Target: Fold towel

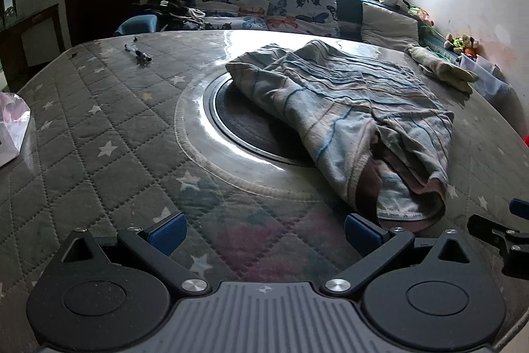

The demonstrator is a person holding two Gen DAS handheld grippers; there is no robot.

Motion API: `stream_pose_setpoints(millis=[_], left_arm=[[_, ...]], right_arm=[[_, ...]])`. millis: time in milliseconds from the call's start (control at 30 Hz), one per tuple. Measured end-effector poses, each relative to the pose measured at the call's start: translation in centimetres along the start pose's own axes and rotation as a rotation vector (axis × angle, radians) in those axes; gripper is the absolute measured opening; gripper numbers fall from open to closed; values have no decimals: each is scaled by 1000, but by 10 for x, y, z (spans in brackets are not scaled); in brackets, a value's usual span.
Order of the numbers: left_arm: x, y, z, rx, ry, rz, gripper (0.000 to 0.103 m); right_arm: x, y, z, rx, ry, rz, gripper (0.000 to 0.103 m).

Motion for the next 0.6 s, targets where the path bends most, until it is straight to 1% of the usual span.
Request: stream_pose_setpoints(millis=[367, 600], left_arm=[[-5, 15, 3, 46, -2, 22, 103], [-6, 19, 5, 59, -4, 30, 103]], right_arm=[[-4, -7, 2, -8, -2, -13, 103], [-4, -10, 1, -13, -3, -18, 103]])
Point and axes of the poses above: each gripper's, at about its wrist camera, not at the fingertips, and x roughly the way its jaws point, y to its right, z to its underside, the point moved 9 cm from there along x, roughly the way its jaws point, and after that the axes turned 8 degrees about y, right-handed, at the moved point
